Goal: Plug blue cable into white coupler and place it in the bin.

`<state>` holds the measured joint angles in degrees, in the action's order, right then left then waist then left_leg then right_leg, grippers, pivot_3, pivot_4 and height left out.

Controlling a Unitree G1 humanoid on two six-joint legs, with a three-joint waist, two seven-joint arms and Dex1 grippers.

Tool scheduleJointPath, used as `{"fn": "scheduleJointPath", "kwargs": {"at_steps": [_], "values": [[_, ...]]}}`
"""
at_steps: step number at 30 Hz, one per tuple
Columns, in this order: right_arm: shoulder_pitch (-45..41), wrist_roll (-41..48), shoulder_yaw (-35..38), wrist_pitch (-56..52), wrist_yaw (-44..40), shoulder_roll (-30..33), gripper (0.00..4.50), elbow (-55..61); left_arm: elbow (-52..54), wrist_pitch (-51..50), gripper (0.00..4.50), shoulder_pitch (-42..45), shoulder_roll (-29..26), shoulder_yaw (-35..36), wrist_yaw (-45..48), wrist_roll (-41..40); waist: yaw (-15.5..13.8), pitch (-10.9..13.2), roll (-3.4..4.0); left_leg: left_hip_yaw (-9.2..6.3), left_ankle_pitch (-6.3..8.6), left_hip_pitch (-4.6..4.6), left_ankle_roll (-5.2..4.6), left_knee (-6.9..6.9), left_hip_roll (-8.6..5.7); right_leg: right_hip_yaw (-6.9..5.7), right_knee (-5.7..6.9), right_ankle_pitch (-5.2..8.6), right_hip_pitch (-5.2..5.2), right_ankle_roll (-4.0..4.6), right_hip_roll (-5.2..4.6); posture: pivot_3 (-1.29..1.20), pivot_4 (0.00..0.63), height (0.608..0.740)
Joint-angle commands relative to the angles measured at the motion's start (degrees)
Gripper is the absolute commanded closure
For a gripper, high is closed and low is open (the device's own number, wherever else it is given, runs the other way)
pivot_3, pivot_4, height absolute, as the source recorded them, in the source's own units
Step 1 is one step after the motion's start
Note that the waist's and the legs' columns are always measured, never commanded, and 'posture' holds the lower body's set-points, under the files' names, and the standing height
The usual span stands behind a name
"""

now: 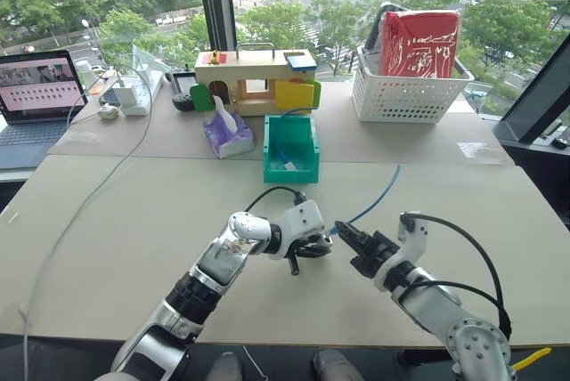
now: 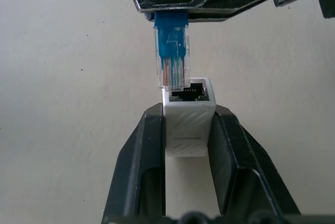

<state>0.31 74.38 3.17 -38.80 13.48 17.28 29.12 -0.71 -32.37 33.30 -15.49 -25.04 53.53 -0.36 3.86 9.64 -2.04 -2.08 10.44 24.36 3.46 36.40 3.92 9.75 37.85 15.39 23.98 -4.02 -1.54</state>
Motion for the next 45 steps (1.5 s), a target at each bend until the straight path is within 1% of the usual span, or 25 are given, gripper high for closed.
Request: {"fn": "scheduleJointPath", "kwargs": {"at_steps": [1,21,27,39,45], "values": [[0.1,-0.2,1.7,0.7,-0.6,-0.2,4.5,2.7,1.6,-0.3,3.86,-0.5,0.1,-0.1,-0.7,-0.8,0.0,0.0,0.0,0.0,0.0,0.0,0.0,0.0,0.0,0.0,0.0,0.0,0.0,0.0,0.0,0.0,0.15,0.732],[0.5,0.1,0.9,-1.1,-1.0,-0.3,4.5,0.8,3.1,-0.9,3.86,-0.6,-0.7,-0.2,-0.8,-0.9,0.1,0.0,0.0,0.0,0.0,0.0,0.0,0.0,0.0,0.0,0.02,0.0,0.02,0.0,0.0,0.0,0.15,0.732],[1.0,0.3,2.0,-0.9,-1.2,0.0,4.5,0.3,3.9,-1.6,3.86,-0.9,-1.1,-0.2,-0.9,-1.0,0.1,0.0,0.0,0.0,0.0,0.0,0.0,0.0,0.0,0.0,0.02,0.0,0.03,0.0,0.0,0.0,0.15,0.732],[0.3,-0.2,1.3,0.0,-2.0,-3.1,4.5,0.3,5.0,-2.7,3.86,-1.1,-2.4,-0.4,-0.9,-1.9,0.2,0.0,0.0,0.0,0.0,-0.01,0.0,-0.01,0.01,0.0,0.03,0.01,0.04,-0.02,0.01,0.0,0.15,0.732],[0.9,-0.1,0.2,-2.3,0.8,-2.6,4.5,2.0,5.3,-3.1,3.86,-1.0,-2.7,-0.8,-1.2,-2.1,0.2,0.0,0.0,0.0,0.0,0.01,0.0,-0.01,0.0,0.0,0.03,0.02,0.04,-0.02,0.0,0.0,0.15,0.732]]}}
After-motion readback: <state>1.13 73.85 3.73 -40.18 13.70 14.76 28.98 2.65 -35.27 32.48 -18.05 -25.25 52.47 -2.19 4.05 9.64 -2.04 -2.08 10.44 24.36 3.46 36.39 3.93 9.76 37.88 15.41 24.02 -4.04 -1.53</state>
